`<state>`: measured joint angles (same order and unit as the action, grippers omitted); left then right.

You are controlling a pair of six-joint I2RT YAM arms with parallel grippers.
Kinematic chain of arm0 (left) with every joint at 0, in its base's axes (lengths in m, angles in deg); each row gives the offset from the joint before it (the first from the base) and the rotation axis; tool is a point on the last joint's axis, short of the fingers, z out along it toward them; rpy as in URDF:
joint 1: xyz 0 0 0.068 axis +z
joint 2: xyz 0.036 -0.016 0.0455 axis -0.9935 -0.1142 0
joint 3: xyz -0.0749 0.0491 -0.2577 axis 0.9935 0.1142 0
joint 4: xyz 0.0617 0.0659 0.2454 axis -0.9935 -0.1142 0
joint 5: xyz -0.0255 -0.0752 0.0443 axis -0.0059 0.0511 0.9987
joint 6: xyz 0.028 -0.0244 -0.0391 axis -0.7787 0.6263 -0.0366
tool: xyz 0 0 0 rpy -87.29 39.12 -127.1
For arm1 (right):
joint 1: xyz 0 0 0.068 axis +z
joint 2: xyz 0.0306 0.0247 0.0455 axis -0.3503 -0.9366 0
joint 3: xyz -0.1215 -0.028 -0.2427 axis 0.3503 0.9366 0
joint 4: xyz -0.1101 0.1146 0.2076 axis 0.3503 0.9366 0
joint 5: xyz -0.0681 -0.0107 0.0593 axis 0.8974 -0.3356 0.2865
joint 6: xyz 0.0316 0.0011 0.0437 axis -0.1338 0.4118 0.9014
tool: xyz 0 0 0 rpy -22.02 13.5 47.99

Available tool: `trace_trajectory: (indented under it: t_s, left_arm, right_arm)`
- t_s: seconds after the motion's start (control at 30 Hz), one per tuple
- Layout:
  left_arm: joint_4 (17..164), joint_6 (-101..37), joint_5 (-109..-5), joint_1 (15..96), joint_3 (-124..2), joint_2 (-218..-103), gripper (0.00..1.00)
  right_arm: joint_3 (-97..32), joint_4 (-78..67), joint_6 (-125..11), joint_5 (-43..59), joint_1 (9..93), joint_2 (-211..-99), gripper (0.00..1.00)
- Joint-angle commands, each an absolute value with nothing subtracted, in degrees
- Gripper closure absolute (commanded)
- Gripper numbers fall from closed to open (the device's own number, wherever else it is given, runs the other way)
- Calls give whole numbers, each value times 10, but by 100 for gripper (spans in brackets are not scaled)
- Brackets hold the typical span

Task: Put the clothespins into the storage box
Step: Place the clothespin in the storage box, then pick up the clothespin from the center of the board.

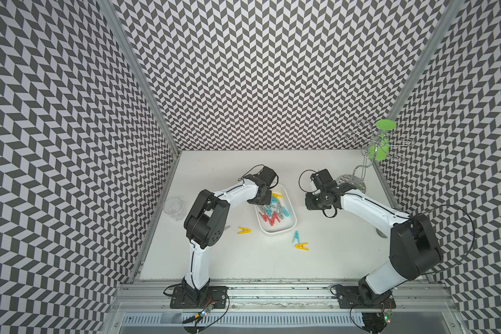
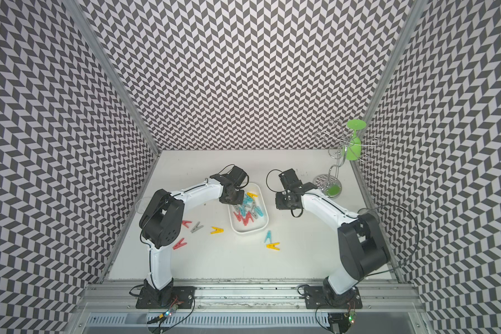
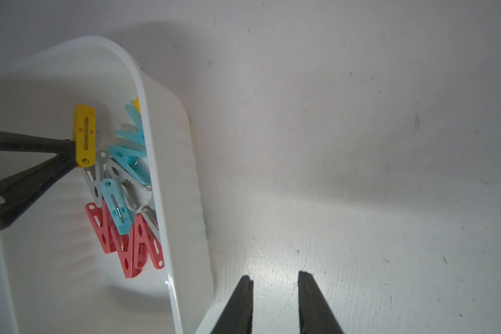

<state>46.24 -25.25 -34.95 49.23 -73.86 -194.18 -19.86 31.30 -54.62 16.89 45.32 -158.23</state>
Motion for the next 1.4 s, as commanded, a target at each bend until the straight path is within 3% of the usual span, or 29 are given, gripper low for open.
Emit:
trace_trajectory:
  t_s: [0.0, 0.37, 0.53, 0.73, 1.03, 1.23, 1.37]
  left_arm:
    - [453, -260, -327, 494, -765, -1956, 96]
    - [423, -260, -321, 494, -795, -1936, 83]
    - [408, -255, -340, 497, -803, -1897, 82]
    - [396, -241, -379, 531, -797, -1824, 73]
    - [408, -234, -413, 653, -642, -1684, 55]
    - [431, -219, -444, 735, -512, -1634, 53]
    - [426, -214, -437, 748, -468, -1625, 50]
  right_arm:
    - [-199, 297, -553, 161, 449, -1566, 70]
    - [-199, 302, -554, 164, 449, -1563, 70]
    - [-210, 306, -559, 165, 449, -1570, 70]
    - [-228, 310, -567, 171, 449, -1580, 70]
    - [-239, 310, -574, 169, 449, -1585, 69]
    - [-241, 305, -577, 158, 449, -1590, 69]
    - [-238, 303, -579, 152, 449, -1594, 69]
